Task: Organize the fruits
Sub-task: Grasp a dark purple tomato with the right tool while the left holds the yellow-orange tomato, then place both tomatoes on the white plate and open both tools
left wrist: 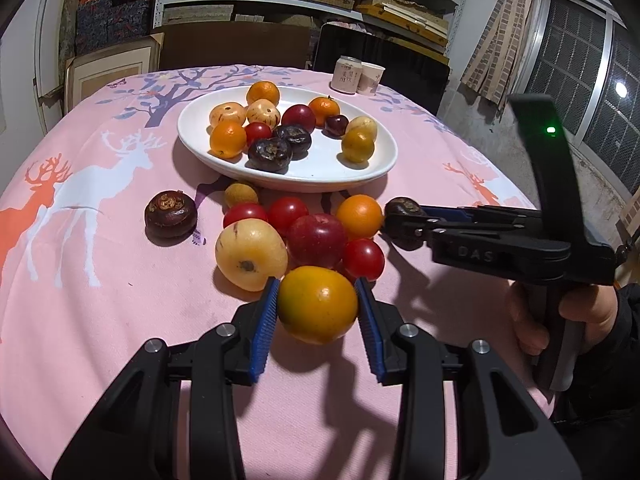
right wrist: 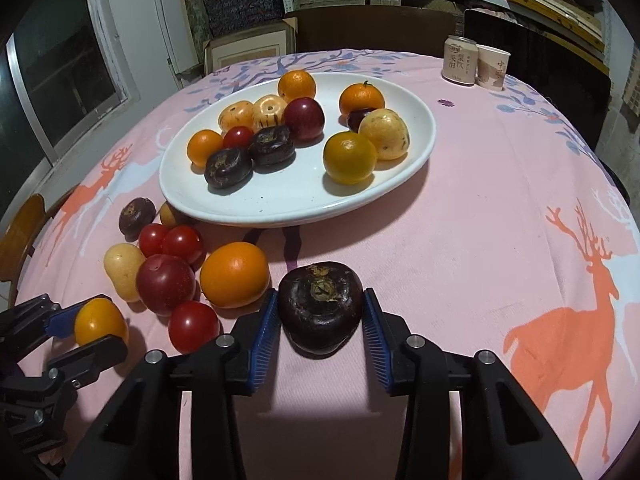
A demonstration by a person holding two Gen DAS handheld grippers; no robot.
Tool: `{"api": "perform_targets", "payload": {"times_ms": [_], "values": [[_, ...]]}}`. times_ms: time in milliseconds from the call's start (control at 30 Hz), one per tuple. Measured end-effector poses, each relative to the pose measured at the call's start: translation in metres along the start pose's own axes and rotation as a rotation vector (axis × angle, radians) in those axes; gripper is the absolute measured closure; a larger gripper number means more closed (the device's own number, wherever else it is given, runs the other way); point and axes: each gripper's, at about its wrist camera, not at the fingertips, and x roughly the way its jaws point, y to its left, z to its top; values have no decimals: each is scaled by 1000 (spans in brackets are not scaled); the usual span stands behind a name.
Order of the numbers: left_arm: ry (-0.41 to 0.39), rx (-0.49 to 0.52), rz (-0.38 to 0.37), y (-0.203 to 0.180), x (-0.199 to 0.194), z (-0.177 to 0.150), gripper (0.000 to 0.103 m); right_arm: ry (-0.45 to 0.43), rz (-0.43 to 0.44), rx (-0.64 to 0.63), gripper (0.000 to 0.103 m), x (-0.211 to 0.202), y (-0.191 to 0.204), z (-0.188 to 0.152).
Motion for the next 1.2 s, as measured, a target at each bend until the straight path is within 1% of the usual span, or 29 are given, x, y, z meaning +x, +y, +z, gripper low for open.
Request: {"api": "perform_targets", "payload": {"times_ms": [300,433,567,667,767,833,933,1100,1200], "values": [[-15,8,18,-1,-3,0,65,-51,32,34,61,-35,-10,-14],[-14,32,48,-7,-5,0,65,-77,34,43,61,-52,-16,-14],[-14,45,56,-12,-8,9,65,-109,37,56,61,-67,-21,-9],[-40,74,67,-19,-15,23,65,-142,39,58,61,-78,-25,-1],[-65,105,66,-28,-18,49,65,-175,40,59,61,-87,-26,14],[-78,123,64,-34,-13,68,65,-186,48,57,61,-89,-26,31],[-55,115,22,-35,6,92,65,-194,52,64,61,-84,-30,60],[-5,119,38,-33,50,113,65,-143,82,109,61,-48,-41,110],[45,76,9,-23,74,119,65,-93,73,112,61,-14,-39,131]]}}
